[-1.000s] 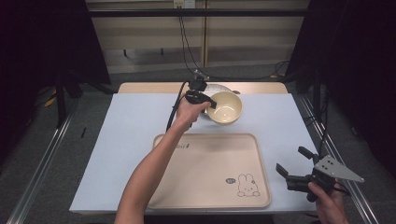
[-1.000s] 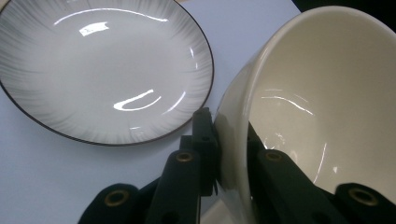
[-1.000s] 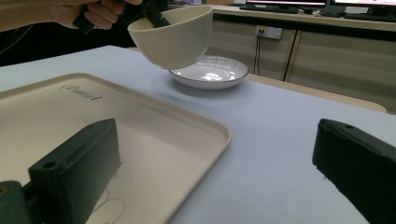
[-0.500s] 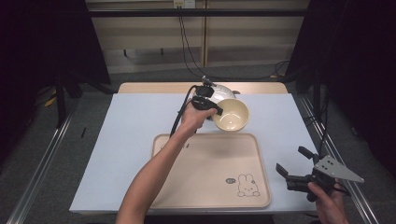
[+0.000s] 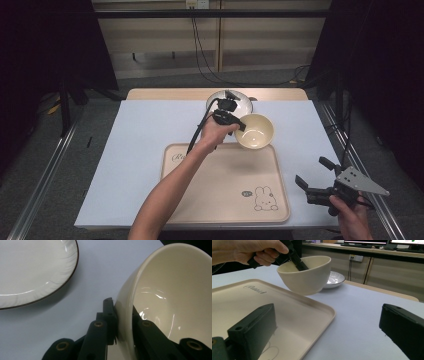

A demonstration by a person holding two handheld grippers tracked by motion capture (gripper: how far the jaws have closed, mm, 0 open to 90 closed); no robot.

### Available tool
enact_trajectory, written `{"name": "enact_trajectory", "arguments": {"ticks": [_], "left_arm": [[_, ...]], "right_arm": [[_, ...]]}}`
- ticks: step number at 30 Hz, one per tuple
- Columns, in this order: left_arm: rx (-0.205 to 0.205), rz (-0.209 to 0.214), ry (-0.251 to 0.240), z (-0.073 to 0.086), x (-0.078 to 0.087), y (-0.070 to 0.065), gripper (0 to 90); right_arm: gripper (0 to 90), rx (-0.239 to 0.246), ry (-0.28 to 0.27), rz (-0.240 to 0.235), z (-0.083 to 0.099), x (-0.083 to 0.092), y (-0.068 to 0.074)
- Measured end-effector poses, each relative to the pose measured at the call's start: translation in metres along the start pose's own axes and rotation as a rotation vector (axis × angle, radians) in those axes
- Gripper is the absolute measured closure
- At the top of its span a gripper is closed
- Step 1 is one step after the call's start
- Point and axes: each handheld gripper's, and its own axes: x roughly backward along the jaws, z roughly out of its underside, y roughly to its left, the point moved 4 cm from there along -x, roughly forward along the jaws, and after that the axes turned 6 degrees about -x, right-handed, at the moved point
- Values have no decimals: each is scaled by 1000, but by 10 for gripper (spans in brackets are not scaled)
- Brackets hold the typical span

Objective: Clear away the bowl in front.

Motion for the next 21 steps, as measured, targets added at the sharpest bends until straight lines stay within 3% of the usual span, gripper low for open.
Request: {"name": "enact_trajectory", "arguments": {"ticks": [9,10,21], "left_arm": [[-19,15,27,6,-19,-10,838],[-30,7,52,7,-19,-10,838],[-13,17,63,13,-37,-14,837]], "right_arm": [[5,2,-2,5,0,0,0],[5,-1,-1,2,0,0,0],[5,-1,-5,4,0,-1,0]]}}
